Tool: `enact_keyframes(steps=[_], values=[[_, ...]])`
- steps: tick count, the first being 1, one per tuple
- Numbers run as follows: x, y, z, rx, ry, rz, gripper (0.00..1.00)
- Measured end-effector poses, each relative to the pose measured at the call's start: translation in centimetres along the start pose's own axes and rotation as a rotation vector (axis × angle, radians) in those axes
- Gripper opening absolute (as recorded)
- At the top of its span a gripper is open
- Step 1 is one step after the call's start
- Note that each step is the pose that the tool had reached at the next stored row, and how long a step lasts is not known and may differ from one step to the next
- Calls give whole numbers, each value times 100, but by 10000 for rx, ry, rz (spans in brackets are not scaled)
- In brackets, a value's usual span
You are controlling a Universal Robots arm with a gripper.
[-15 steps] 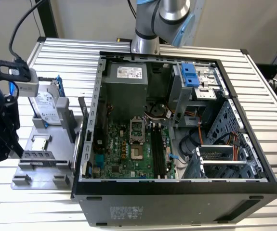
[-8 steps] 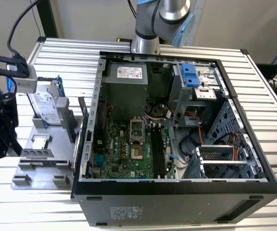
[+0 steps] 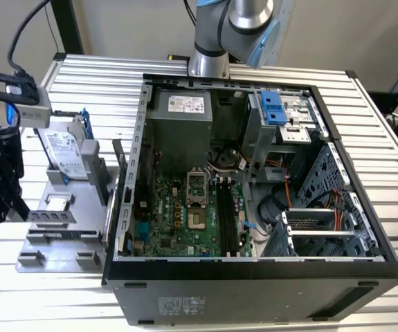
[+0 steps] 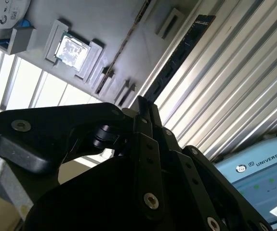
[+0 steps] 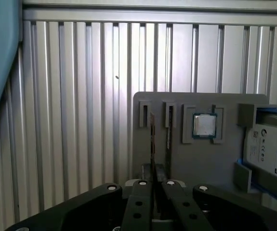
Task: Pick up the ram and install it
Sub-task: 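Pick up the ram and move it above insertion slot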
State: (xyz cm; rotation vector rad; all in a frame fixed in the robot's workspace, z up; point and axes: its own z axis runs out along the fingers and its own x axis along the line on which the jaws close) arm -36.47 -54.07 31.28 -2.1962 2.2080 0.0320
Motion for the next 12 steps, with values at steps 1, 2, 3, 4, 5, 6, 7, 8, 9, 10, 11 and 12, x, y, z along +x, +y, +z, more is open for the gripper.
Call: enact_keyframes(steps=[1,2,3,4,5,6,7,8,9,10,11,12], values=[[0,0,-11,-1,0,0,0],[-1,0,-22,0,0,0,0],[-1,0,-34,-1,1,0,0],[-1,0,-45,0,0,0,0],[-2,-1,-57,0,0,0,0],[-2,-1,-68,0,0,-1,0],[-3,0,-81,-1,1,0,0],[-3,-1,-93,-1,0,-1,0],[-3,0,-106,-2,1,0,0],[-4,-1,-119,-1,1,-1,0],[-4,-1,-131,0,0,0,0],[-5,-1,-145,-1,1,-1,0]])
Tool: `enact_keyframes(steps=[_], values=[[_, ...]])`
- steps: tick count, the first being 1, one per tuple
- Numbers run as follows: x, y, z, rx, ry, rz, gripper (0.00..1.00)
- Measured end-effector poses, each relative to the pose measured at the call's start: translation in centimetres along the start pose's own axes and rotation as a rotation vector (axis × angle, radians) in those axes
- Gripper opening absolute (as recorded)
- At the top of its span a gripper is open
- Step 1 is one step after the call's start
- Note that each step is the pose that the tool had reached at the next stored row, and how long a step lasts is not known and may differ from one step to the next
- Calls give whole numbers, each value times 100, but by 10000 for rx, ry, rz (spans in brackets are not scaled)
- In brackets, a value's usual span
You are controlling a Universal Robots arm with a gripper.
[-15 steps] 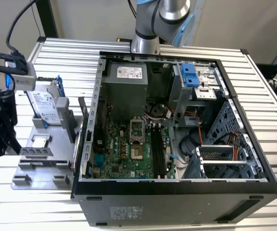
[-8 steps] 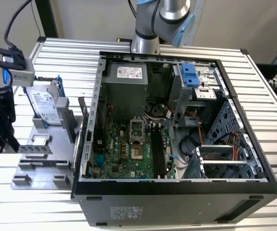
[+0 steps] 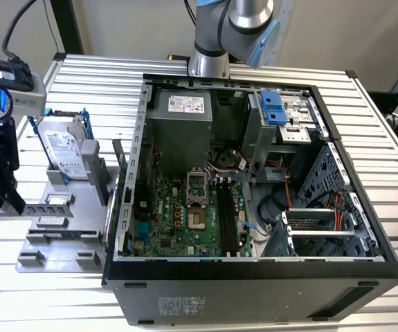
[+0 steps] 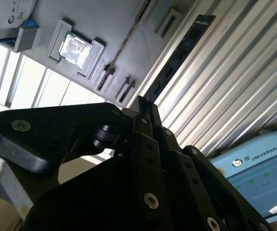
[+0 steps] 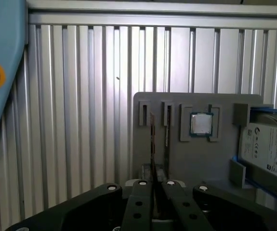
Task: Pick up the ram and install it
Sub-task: 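Pick up the ram and move it above insertion slot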
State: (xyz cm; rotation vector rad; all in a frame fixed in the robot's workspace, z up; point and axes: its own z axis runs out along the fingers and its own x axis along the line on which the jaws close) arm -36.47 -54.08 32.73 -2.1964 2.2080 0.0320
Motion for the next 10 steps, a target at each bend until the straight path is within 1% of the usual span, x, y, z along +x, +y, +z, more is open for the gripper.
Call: enact_keyframes(steps=[10], values=[[-5,-1,-137,0,0,0,0]])
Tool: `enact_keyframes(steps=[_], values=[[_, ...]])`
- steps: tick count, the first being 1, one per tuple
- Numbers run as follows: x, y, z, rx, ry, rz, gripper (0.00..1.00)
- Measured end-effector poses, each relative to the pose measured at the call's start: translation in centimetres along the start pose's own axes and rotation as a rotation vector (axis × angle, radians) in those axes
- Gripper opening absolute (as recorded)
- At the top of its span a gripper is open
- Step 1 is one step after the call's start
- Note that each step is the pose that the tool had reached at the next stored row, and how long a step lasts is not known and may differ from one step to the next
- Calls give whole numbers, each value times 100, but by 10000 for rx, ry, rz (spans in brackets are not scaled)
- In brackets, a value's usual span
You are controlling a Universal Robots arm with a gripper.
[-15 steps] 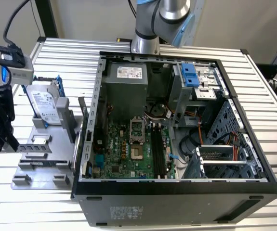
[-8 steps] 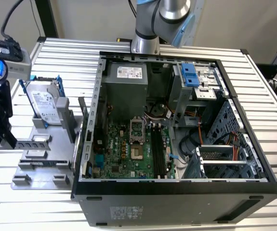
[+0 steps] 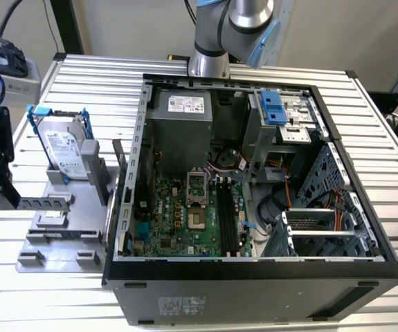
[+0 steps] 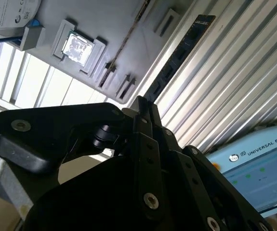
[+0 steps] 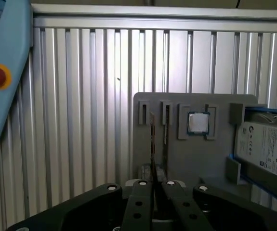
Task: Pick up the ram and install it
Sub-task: 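Pick up the ram and move it above insertion slot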
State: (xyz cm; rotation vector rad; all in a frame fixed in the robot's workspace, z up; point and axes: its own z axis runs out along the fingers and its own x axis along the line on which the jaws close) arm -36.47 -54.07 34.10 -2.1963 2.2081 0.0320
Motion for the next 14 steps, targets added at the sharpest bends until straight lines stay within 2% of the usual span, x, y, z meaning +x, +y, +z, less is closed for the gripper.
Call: enact_keyframes(steps=[14], values=[[-7,-1,-195,0,0,0,0]])
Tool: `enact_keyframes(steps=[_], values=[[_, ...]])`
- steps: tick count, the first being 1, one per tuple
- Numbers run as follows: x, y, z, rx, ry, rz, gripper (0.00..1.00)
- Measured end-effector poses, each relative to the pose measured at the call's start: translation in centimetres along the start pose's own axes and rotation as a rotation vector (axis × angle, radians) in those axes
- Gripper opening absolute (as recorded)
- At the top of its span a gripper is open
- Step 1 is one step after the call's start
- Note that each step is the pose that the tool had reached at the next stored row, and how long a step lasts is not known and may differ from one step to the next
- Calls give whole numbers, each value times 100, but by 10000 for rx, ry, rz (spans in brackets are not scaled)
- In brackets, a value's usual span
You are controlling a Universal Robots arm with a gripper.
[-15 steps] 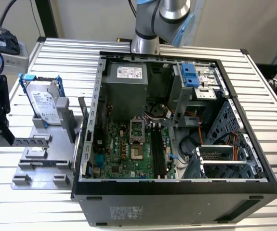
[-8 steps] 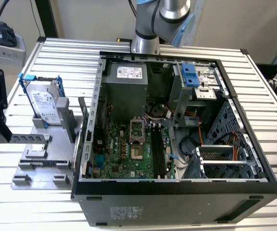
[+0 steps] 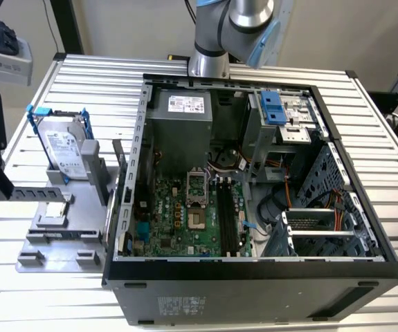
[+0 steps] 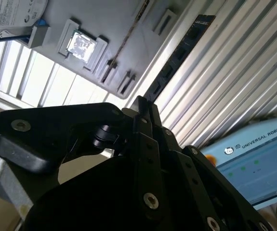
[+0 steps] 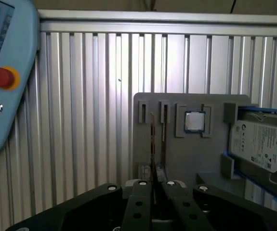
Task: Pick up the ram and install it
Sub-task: 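Pick up the ram and move it above insertion slot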
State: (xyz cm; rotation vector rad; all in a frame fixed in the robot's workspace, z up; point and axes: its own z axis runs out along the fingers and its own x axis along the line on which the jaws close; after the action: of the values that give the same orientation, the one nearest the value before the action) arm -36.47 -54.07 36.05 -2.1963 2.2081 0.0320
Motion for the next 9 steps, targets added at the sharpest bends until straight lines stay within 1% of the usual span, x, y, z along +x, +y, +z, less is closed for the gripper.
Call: enact_keyframes(steps=[9], values=[[-4,0,-116,0,-1,0,0]])
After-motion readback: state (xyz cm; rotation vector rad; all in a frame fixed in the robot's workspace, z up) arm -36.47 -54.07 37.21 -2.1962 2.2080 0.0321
